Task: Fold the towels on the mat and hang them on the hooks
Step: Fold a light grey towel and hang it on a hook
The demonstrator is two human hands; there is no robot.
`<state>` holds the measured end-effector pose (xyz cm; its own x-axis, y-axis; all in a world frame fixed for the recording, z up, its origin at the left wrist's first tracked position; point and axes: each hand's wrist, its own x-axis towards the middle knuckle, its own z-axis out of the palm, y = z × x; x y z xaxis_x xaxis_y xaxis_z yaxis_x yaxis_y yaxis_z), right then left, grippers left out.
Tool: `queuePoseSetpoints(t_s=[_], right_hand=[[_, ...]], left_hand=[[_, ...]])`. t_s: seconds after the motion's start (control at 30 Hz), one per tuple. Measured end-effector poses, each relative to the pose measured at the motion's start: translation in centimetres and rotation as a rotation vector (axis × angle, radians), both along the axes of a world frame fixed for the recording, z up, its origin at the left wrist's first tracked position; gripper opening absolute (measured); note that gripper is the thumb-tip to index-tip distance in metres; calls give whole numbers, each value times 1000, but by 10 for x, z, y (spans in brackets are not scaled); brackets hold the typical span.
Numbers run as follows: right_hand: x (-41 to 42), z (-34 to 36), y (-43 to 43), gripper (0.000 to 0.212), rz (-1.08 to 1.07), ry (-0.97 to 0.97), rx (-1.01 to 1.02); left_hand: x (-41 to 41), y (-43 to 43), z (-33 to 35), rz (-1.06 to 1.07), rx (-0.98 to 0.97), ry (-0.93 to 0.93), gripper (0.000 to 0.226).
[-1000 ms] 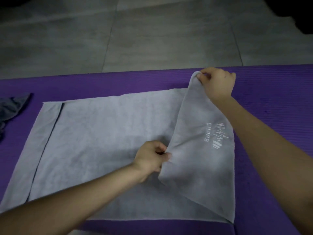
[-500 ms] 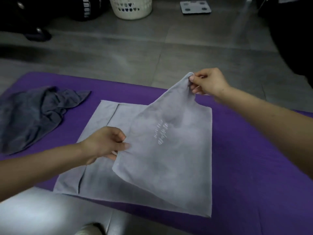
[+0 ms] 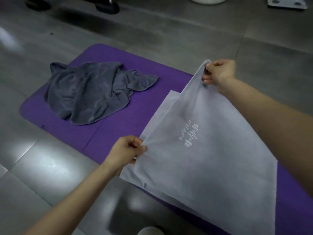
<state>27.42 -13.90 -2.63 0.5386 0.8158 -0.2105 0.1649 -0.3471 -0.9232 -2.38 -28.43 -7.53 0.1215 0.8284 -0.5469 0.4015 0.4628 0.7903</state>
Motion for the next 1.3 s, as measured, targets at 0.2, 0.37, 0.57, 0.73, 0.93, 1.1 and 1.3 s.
queuePoseSetpoints(t_s=[0.2, 0.37, 0.57, 0.73, 0.93, 1.1, 1.3], right_hand=[[-47, -75, 25, 25, 30, -77, -128], [-60, -104, 33, 24, 63, -178, -134], [-71, -124, 71, 29, 59, -289, -167], [-83, -151, 76, 18, 120, -394, -288], [-86, -148, 53, 52, 258, -295, -197], [-54, -131, -22, 55, 320, -440, -48], [29, -161, -178, 50, 228, -776, -270]], left_hand=[[-26, 7, -61, -20, 3, 190, 16], [-34, 5, -82, 34, 44, 181, 10], [-38, 1, -98, 44, 65, 294, 18], [-39, 6, -111, 81, 99, 429, 7], [-36, 5, -105, -80, 202, 684, 22], [-10, 29, -108, -239, 701, 657, 23], [66, 91, -128, -728, 967, 534, 43]])
